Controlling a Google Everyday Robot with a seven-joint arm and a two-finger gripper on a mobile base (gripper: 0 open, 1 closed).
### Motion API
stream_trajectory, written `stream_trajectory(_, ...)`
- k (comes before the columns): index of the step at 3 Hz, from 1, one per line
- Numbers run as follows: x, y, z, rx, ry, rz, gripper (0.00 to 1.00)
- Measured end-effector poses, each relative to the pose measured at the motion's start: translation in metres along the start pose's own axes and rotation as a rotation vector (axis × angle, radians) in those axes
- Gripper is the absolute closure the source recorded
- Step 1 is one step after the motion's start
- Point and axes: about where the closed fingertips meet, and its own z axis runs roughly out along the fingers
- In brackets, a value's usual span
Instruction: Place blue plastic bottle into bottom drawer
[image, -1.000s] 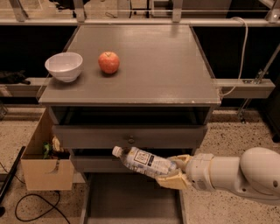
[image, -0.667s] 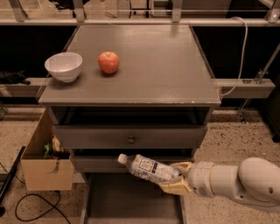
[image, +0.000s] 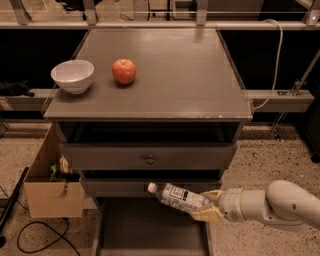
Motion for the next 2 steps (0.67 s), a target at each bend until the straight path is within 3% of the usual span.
stream_trajectory(2,0.023,-0.003,0.043,-0.01,0.042,0.029,1.0)
